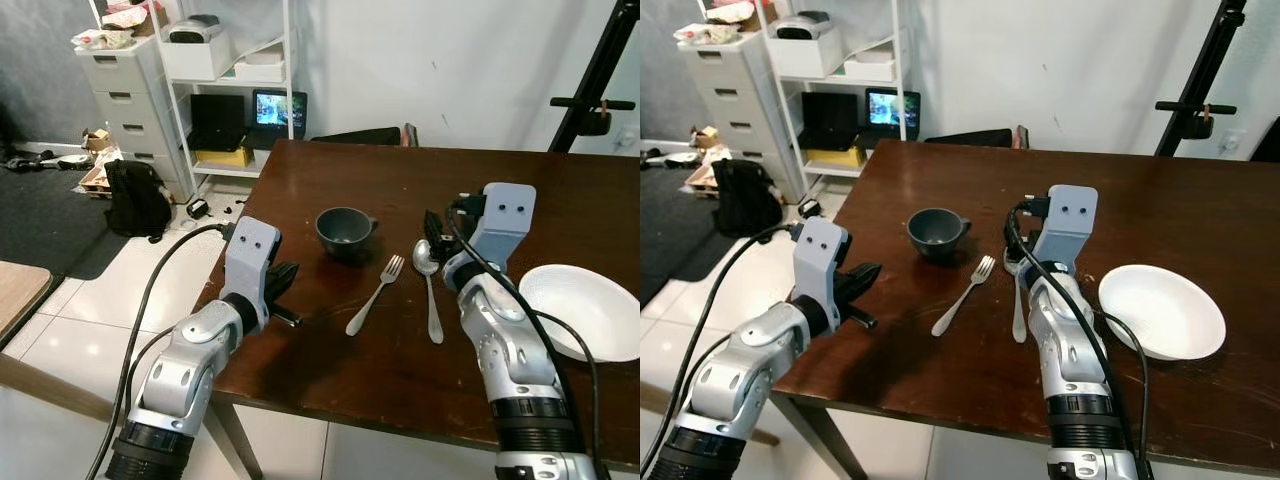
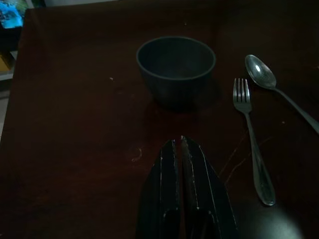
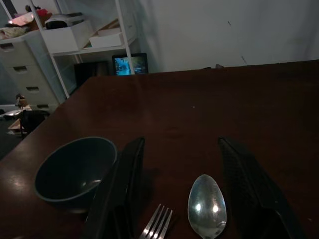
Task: Setting the table
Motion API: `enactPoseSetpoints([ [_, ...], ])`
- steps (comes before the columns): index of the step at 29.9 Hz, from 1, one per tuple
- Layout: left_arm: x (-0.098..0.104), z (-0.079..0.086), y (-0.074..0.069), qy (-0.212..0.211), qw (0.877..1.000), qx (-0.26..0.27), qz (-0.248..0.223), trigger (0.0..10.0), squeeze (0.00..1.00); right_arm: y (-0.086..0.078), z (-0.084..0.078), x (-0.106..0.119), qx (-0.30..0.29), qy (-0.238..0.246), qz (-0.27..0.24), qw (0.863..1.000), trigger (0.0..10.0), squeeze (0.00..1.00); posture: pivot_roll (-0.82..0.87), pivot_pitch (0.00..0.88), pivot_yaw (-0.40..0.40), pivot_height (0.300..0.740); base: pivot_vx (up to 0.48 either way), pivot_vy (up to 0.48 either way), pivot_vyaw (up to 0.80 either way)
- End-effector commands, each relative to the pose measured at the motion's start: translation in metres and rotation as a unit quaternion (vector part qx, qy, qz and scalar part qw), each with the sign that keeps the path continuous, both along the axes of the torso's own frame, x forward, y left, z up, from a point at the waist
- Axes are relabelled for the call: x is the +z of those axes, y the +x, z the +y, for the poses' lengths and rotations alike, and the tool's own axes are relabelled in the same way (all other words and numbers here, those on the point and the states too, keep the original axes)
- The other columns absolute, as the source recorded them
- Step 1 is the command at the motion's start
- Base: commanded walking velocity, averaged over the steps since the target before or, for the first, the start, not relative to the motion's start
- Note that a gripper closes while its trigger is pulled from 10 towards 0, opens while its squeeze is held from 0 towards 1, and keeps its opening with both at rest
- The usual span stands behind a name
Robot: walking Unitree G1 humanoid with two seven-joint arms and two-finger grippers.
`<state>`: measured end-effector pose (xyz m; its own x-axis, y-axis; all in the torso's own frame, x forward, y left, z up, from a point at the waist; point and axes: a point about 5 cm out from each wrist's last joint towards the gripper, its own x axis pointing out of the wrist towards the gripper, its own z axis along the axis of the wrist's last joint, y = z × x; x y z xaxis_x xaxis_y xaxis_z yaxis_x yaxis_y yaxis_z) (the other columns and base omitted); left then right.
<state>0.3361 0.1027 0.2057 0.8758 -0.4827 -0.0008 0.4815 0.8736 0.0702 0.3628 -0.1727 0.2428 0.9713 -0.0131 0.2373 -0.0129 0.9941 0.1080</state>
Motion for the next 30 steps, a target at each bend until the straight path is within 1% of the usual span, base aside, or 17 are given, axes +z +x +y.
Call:
enactPoseSetpoints([
  [1, -0.008, 0.002, 0.0, 0.003, 1.0, 0.004, 0.013, 10.0, 0.0, -0.001, 0.001, -0.004, 0.001, -0.001, 0.005, 1.0, 10.0, 0.0, -0.05, 0.121, 0.115, 0.74, 0.0, 0.0, 0.0],
  [13, -0.008, 0.003, -0.001, 0.002, 1.0, 0.002, 0.014, 10.0, 0.0, -0.001, 0.002, -0.005, 0.004, -0.002, 0.007, 1.0, 10.0, 0.0, -0.05, 0.119, 0.116, 0.74, 0.0, 0.0, 0.0],
  [16, -0.009, 0.001, -0.003, 0.002, 1.0, -0.021, 0.02, 10.0, 0.0, -0.001, 0.003, -0.004, 0.005, -0.004, 0.007, 1.0, 10.0, 0.0, -0.05, 0.123, 0.122, 0.74, 0.0, 0.0, 0.0],
  [17, -0.009, 0.001, -0.003, 0.002, 1.0, -0.021, 0.02, 10.0, 0.0, -0.001, 0.003, -0.004, 0.005, -0.004, 0.007, 1.0, 10.0, 0.0, -0.05, 0.123, 0.122, 0.74, 0.0, 0.0, 0.0],
  [19, -0.009, 0.001, -0.006, 0.005, 0.998, -0.051, 0.03, 10.0, 0.0, 0.0, 0.005, -0.004, 0.01, -0.006, 0.009, 1.0, 10.0, 0.0, -0.04, 0.136, 0.128, 0.74, 0.0, 0.0, 0.0],
  [21, -0.008, 0.003, -0.006, 0.006, 0.998, -0.055, 0.029, 10.0, 0.0, 0.0, 0.005, -0.004, 0.011, -0.007, 0.01, 1.0, 10.0, 0.0, -0.04, 0.132, 0.127, 0.74, 0.0, 0.0, 0.0],
  [25, -0.005, 0.007, -0.005, 0.015, 0.997, -0.071, 0.022, 10.0, 0.0, 0.001, 0.007, -0.005, 0.018, -0.006, 0.011, 1.0, 10.0, 0.0, -0.04, 0.133, 0.127, 0.74, 0.0, 0.0, 0.0],
  [26, 0.001, 0.01, -0.002, 0.016, 0.997, -0.074, 0.018, 10.0, 0.0, 0.002, 0.008, -0.007, 0.021, -0.008, 0.017, 1.0, 10.0, 0.0, -0.04, 0.138, 0.12, 0.74, 0.0, 0.0, 0.0],
  [27, 0.004, 0.01, -0.001, 0.012, 0.996, -0.081, 0.017, 10.0, 0.0, 0.003, 0.01, -0.007, 0.026, -0.009, 0.018, 0.999, 10.0, 0.0, -0.04, 0.139, 0.122, 0.74, 0.0, 0.0, 0.0],
  [29, 0.005, 0.01, -0.001, 0.02, 0.996, -0.09, 0.013, 10.0, 0.0, 0.003, 0.012, -0.008, 0.031, -0.01, 0.02, 0.999, 10.0, 0.0, -0.04, 0.139, 0.122, 0.74, 0.0, 0.0, 0.0],
  [30, 0.007, 0.009, -0.001, 0.026, 0.995, -0.093, 0.009, 10.0, 0.0, 0.003, 0.015, -0.008, 0.04, -0.013, 0.021, 0.999, 10.0, 0.0, -0.04, 0.147, 0.118, 0.74, 0.0, 0.0, 0.0],
])
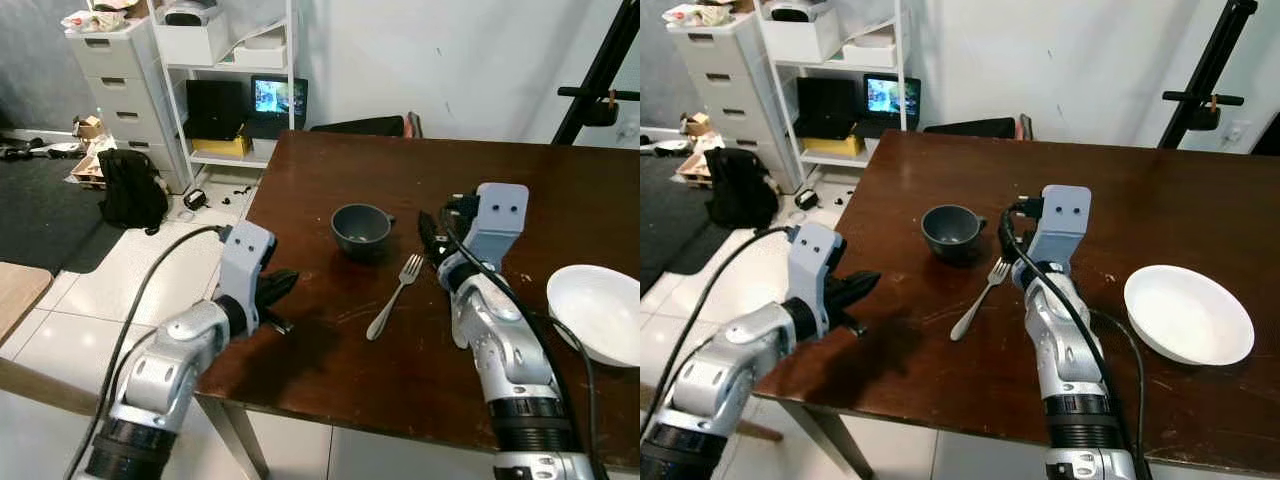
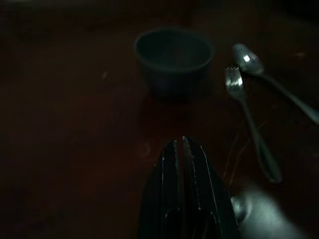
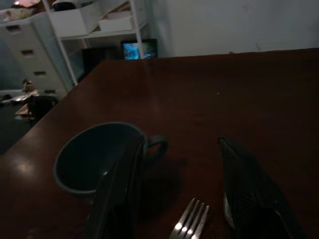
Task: Setting the table
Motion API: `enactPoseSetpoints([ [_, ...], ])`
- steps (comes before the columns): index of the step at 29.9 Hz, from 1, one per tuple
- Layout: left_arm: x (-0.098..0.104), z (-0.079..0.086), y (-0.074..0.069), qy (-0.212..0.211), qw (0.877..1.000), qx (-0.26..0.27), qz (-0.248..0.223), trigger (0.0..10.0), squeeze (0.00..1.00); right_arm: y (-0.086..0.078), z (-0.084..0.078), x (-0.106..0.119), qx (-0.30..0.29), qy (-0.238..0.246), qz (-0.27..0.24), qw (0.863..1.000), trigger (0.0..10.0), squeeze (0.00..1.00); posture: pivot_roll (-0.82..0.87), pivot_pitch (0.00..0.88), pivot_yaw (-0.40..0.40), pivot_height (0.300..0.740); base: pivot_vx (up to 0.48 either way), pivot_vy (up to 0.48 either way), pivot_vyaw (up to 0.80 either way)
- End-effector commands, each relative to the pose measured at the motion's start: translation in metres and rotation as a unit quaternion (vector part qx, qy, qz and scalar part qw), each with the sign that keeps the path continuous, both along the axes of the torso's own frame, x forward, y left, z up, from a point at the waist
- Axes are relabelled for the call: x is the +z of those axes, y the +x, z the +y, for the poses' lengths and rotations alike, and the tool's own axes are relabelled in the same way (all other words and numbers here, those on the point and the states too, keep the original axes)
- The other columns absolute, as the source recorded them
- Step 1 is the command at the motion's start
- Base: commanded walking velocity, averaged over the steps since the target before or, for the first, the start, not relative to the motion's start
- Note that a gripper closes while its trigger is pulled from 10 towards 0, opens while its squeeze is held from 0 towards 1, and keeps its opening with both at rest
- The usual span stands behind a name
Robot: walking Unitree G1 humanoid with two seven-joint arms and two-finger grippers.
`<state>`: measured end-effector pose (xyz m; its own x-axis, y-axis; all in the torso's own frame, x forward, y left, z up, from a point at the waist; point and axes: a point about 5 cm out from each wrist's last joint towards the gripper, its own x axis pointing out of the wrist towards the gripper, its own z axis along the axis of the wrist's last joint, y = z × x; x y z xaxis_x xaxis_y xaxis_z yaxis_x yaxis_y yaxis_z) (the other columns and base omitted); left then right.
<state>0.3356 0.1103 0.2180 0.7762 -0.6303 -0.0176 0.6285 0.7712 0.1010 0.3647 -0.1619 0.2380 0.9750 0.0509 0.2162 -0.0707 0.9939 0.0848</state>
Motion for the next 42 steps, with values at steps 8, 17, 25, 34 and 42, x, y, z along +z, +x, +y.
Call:
enactPoseSetpoints([
  [8, -0.006, 0.001, -0.001, 0.008, 1.0, -0.003, 0.012, 10.0, 0.0, -0.006, 0.039, -0.015, 0.122, -0.037, 0.045, 0.991, 10.0, 0.0, -0.04, 0.16, 0.113, 0.74, 0.0, 0.0, 0.0],
  [17, -0.007, 0.004, 0.003, 0.011, 1.0, 0.017, 0.015, 10.0, 0.0, 0.013, 0.041, -0.045, 0.062, -0.062, 0.17, 0.981, 10.0, 0.0, -0.05, 0.18, 0.116, 0.74, 0.0, 0.0, 0.0],
  [25, -0.007, 0.002, 0.004, 0.009, 1.0, 0.024, 0.011, 10.0, 0.0, 0.015, 0.045, -0.065, 0.037, -0.067, 0.231, 0.97, 10.0, 0.0, -0.05, 0.155, 0.106, 0.74, 0.0, 0.0, 0.0],
  [34, -0.013, 0.007, 0.001, 0.014, 0.999, 0.032, 0.021, 10.0, 0.0, 0.01, 0.038, -0.069, -0.011, -0.034, 0.249, 0.968, 10.0, 1.0, -0.05, 0.172, 0.113, 0.74, 0.0, 0.0, 0.0],
  [42, -0.014, 0.007, 0.0, 0.014, 0.999, 0.033, 0.023, 10.0, 0.0, 0.002, 0.035, -0.046, -0.03, -0.074, 0.189, 0.979, 10.0, 0.0, -0.05, 0.185, 0.11, 0.74, 0.0, 0.0, 0.0],
])
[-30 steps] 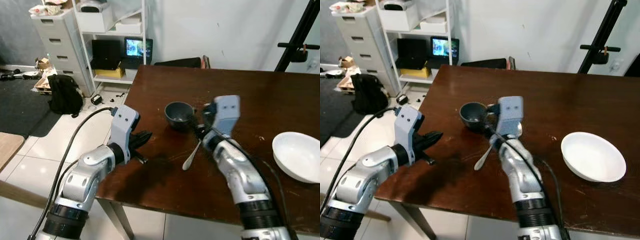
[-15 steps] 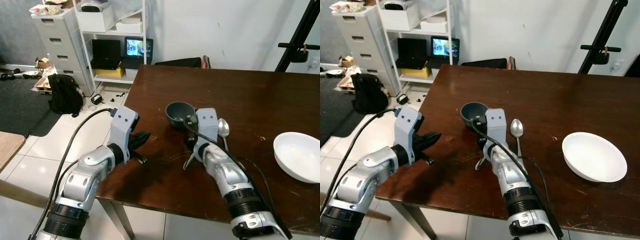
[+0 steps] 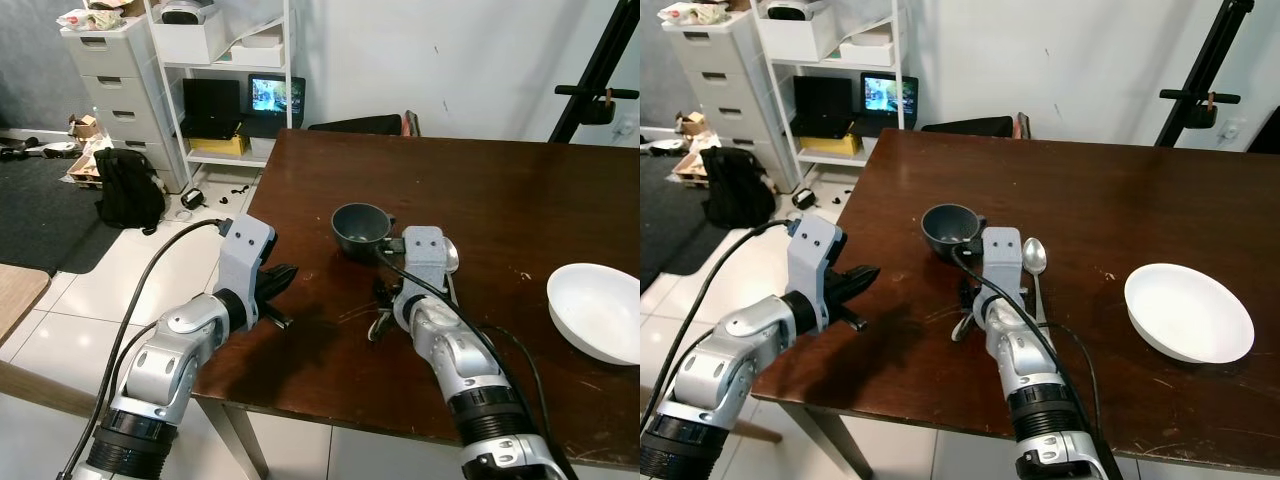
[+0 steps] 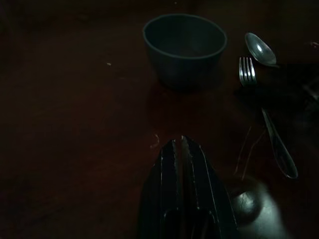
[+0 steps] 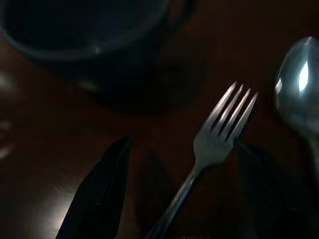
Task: Setting the table
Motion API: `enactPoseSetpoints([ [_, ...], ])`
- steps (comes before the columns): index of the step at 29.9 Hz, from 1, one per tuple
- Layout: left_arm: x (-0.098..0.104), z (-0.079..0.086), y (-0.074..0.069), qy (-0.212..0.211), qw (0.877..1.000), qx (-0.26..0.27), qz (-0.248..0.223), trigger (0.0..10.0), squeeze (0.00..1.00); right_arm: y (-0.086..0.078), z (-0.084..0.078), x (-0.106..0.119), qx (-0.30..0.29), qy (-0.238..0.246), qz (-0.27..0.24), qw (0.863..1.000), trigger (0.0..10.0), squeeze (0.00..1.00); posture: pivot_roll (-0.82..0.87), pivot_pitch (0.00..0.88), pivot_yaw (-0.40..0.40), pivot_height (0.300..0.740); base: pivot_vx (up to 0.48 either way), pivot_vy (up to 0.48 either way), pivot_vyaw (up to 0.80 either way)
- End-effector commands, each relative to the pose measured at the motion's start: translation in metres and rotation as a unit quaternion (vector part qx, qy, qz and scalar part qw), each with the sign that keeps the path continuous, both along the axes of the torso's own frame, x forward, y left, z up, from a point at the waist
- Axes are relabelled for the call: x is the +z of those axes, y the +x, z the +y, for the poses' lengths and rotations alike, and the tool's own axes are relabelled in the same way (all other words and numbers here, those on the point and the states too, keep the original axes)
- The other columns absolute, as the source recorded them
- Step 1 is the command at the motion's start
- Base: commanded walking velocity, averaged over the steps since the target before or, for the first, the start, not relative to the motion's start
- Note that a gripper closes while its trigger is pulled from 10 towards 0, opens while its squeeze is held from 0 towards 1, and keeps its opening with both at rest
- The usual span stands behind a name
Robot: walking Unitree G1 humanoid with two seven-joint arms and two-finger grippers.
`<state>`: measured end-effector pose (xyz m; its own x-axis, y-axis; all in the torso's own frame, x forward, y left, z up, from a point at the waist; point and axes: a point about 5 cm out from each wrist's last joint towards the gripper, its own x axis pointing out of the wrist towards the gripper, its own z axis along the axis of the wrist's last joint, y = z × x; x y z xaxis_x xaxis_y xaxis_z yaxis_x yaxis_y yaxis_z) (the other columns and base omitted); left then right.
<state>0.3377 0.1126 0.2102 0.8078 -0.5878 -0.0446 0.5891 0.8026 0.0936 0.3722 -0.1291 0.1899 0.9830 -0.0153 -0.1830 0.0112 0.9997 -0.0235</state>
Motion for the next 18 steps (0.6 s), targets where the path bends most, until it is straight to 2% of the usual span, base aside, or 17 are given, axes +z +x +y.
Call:
enactPoseSetpoints([
  [1, -0.006, 0.004, -0.003, 0.009, 1.0, 0.006, 0.01, 10.0, 0.0, -0.005, 0.002, 0.002, 0.007, -0.015, -0.008, 1.0, 10.0, 0.0, -0.05, 0.185, 0.11, 0.74, 0.0, 0.0, 0.0],
  [7, -0.008, 0.004, -0.004, 0.008, 1.0, 0.006, 0.013, 10.0, 0.0, -0.017, 0.005, 0.01, 0.013, -0.03, -0.03, 0.999, 10.0, 0.0, -0.06, 0.19, 0.106, 0.74, 0.0, 0.0, 0.0],
  [13, -0.007, 0.003, -0.004, 0.008, 1.0, 0.005, 0.013, 10.0, 0.0, -0.035, 0.017, -0.001, 0.006, -0.012, -0.008, 1.0, 10.0, 0.0, -0.04, 0.184, 0.101, 0.74, 0.0, 0.0, 0.0],
  [18, -0.006, 0.003, -0.004, 0.007, 1.0, 0.005, 0.01, 10.0, 0.0, -0.037, 0.019, -0.004, -0.021, -0.002, -0.005, 1.0, 10.0, 0.0, -0.04, 0.175, 0.098, 0.74, 0.0, 0.0, 0.0],
])
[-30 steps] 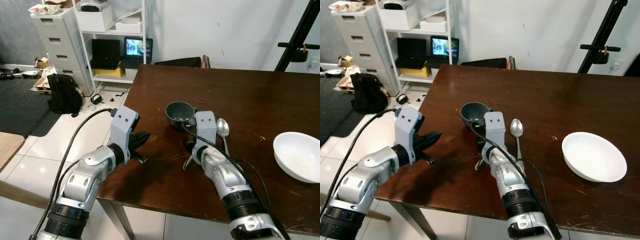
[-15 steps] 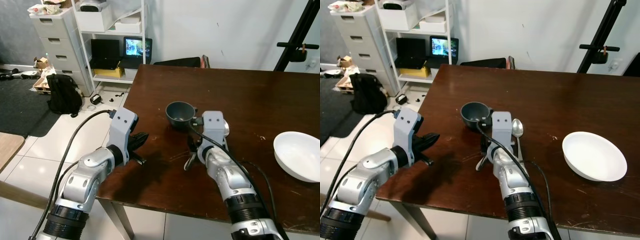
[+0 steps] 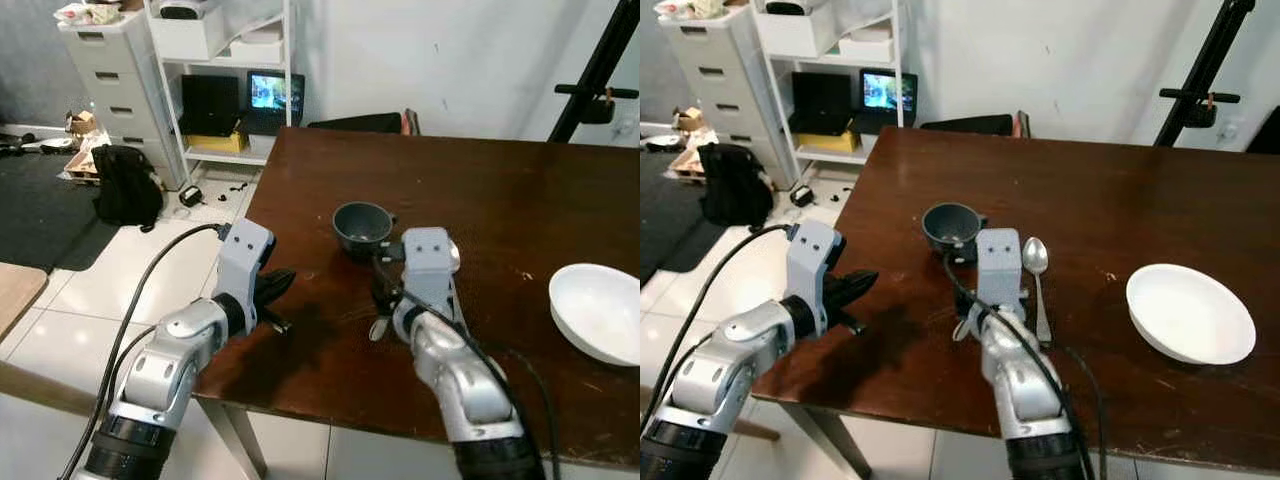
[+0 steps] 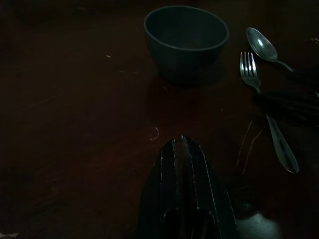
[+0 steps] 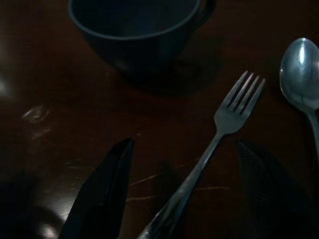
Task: Setting the table
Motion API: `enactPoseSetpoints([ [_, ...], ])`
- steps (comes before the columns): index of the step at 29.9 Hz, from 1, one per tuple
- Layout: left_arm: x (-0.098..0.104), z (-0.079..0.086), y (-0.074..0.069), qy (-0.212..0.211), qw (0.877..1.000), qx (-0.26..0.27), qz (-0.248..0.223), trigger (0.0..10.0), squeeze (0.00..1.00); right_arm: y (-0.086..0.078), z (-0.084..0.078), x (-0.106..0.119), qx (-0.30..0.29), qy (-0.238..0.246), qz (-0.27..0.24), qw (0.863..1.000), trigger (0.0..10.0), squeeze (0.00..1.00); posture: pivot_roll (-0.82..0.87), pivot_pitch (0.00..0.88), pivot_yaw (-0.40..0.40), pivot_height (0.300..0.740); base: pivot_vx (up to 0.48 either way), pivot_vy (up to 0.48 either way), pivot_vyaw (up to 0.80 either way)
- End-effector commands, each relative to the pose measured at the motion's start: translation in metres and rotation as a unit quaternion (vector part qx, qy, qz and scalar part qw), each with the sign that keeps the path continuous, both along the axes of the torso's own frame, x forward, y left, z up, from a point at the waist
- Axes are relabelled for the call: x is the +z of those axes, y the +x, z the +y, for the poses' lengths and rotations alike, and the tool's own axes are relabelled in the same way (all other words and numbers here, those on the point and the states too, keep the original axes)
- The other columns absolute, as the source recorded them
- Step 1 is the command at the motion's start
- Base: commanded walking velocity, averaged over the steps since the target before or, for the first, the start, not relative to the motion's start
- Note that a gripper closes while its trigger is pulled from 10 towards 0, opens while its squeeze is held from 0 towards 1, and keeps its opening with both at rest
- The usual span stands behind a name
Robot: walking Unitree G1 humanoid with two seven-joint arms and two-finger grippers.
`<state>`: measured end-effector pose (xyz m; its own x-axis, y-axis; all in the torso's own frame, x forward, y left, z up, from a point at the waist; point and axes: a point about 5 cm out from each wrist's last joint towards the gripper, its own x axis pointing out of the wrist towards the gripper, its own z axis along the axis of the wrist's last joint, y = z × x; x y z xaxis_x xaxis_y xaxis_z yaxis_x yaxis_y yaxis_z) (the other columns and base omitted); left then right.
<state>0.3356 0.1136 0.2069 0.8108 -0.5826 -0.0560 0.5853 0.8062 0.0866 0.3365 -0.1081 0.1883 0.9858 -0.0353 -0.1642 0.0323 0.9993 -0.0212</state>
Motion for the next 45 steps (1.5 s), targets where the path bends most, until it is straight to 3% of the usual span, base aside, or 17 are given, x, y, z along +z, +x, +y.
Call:
enactPoseSetpoints([
  [1, -0.002, 0.002, -0.002, 0.007, 1.0, 0.003, 0.003, 10.0, 0.0, -0.001, -0.003, -0.002, -0.027, 0.003, 0.003, 1.0, 10.0, 0.0, -0.04, 0.179, 0.097, 0.74, 0.0, 0.0, 0.0],
  [6, -0.003, 0.003, -0.003, 0.007, 1.0, 0.004, 0.004, 10.0, 0.0, -0.002, -0.004, -0.001, -0.035, 0.0, 0.004, 0.999, 10.0, 0.0, -0.04, 0.178, 0.094, 0.74, 0.0, 0.0, 0.0],
  [16, -0.004, 0.005, -0.004, 0.008, 1.0, 0.006, 0.007, 10.0, 0.0, -0.019, -0.011, -0.014, -0.086, -0.006, 0.029, 0.996, 10.0, 0.0, -0.04, 0.183, 0.096, 0.74, 0.0, 0.0, 0.0],
  [22, -0.004, 0.004, -0.004, 0.008, 1.0, 0.006, 0.007, 10.0, 0.0, -0.026, -0.002, -0.032, -0.078, 0.015, 0.066, 0.995, 10.0, 0.0, -0.04, 0.183, 0.094, 0.74, 0.0, 0.0, 0.0],
  [29, -0.004, 0.003, -0.003, 0.006, 1.0, 0.006, 0.007, 10.0, 0.0, -0.01, 0.012, -0.021, -0.043, 0.069, 0.064, 0.995, 10.0, 0.0, -0.04, 0.177, 0.092, 0.74, 0.0, 0.0, 0.0],
  [37, -0.004, 0.002, -0.002, 0.005, 1.0, 0.006, 0.006, 10.0, 0.0, 0.017, 0.007, -0.011, -0.066, 0.053, 0.061, 0.995, 10.0, 0.0, -0.05, 0.18, 0.084, 0.74, 0.0, 0.0, 0.0],
  [45, -0.005, 0.002, -0.004, 0.004, 1.0, 0.007, 0.007, 10.0, 0.0, 0.025, 0.008, -0.025, -0.054, 0.025, 0.094, 0.994, 9.5, 0.0, -0.05, 0.186, 0.072, 0.74, 0.0, 0.0, 0.0],
])
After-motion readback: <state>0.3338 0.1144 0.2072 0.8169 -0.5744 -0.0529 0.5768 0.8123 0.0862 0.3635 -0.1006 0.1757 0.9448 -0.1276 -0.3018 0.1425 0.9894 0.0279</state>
